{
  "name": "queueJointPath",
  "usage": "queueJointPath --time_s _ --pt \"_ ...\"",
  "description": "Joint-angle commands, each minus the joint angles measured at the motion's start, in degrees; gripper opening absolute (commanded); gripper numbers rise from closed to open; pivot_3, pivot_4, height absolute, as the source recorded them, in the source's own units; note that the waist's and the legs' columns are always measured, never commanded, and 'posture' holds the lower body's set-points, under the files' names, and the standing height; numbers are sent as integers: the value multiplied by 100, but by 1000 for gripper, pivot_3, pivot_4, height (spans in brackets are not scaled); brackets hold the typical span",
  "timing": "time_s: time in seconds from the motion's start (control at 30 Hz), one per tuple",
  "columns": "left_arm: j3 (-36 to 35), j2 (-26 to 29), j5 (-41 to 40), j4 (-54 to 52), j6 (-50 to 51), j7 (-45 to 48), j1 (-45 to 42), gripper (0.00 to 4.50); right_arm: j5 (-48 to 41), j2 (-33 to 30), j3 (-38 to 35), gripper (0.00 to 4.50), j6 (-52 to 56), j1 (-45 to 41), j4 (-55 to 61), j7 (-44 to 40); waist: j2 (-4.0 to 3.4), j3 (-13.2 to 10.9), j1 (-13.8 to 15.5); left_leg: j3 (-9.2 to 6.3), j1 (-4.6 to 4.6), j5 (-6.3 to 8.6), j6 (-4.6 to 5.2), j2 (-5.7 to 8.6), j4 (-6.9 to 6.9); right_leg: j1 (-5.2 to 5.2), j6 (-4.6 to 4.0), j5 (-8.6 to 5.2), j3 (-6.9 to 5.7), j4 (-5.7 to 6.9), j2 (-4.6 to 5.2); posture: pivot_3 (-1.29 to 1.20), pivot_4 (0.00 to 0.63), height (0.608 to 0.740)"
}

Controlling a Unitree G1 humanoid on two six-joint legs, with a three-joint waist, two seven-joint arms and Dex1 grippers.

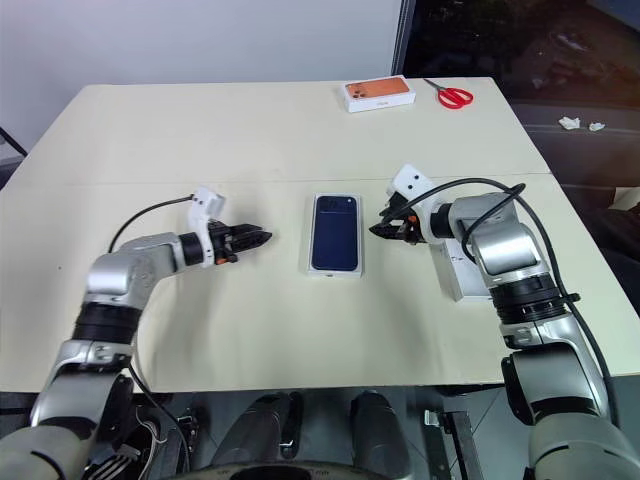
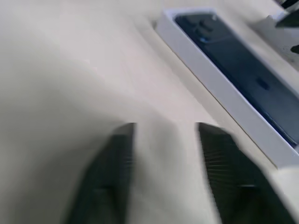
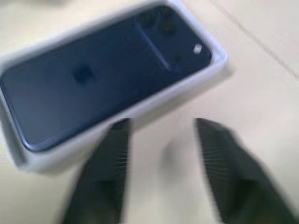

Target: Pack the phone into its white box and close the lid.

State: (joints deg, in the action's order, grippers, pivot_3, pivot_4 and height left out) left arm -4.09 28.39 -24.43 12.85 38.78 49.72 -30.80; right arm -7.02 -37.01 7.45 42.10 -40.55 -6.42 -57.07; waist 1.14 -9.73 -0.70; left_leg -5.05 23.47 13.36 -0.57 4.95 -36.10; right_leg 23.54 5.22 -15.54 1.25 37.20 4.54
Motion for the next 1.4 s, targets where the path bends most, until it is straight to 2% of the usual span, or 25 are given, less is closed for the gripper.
queueJointPath --time_s 0.03,0.3,0.43,0.6,0.67,0.8,0.9,1.03,1.27,1.33,1.4 --pt "-232 147 -202 -322 -245 240 104 4364 -166 -23 -181 4472 291 -20 373 167 -1 0 19 -1 0 3 6 2 -1 -2 0 0 -2 0 2 0 150 740" --pt "-399 329 -251 -694 -892 516 591 4439 -239 -28 -164 4492 517 60 476 626 -1 -1 2 1 0 6 10 4 0 0 0 0 0 -1 5 0 150 740" --pt "-521 525 -314 -1097 -1426 891 982 4439 -439 -336 -395 4492 1752 -171 440 800 -9 -5 1 3 0 6 10 3 2 1 -1 0 4 -1 6 0 150 740" --pt "-789 632 -327 -1352 -2212 1083 1374 4439 -793 -1066 -381 4492 3341 -232 1178 782 -19 -12 13 3 3 8 14 3 3 2 -3 -1 3 -7 10 0 150 740" --pt "-796 630 -311 -1374 -2328 1069 1436 4439 -890 -1090 -558 4492 3993 -247 1365 1005 -19 -11 14 2 4 9 15 1 3 1 -3 -1 2 -9 10 0 150 740" --pt "-772 597 -361 -1398 -2398 998 1434 4439 -985 -1329 -533 4492 4585 -95 1847 1286 -19 -11 11 3 4 10 17 1 2 0 -3 -1 2 -10 10 0 150 740" --pt "-689 550 -321 -1380 -2475 971 1399 4439 -977 -1183 -701 4492 4981 87 2034 1660 -19 -11 13 4 4 11 19 1 2 0 -3 -1 3 -11 10 0 150 740" --pt "-590 515 -259 -1321 -2563 970 1345 4439 -714 -1020 -667 4492 4873 497 1962 2314 -18 -11 17 5 5 12 20 2 -1 -3 -2 -1 2 -11 11 0 150 740" --pt "-592 513 -275 -1331 -2534 878 1288 4439 -753 -536 -951 4492 4910 679 1895 2826 -18 -11 1 7 4 11 20 -1 0 1 -2 -1 4 -8 5 0 150 740" --pt "-591 522 -301 -1358 -2465 838 1263 4500 -748 -464 -997 4001 4836 695 1776 2926 -18 -11 6 8 4 11 20 0 -1 0 -1 -1 3 -8 6 0 150 740" --pt "-592 514 -303 -1389 -2418 759 1231 4500 -748 -347 -1009 3252 4804 704 1733 3034 -18 -11 6 7 4 11 21 1 -2 -2 -1 -1 3 -8 6 0 150 740"
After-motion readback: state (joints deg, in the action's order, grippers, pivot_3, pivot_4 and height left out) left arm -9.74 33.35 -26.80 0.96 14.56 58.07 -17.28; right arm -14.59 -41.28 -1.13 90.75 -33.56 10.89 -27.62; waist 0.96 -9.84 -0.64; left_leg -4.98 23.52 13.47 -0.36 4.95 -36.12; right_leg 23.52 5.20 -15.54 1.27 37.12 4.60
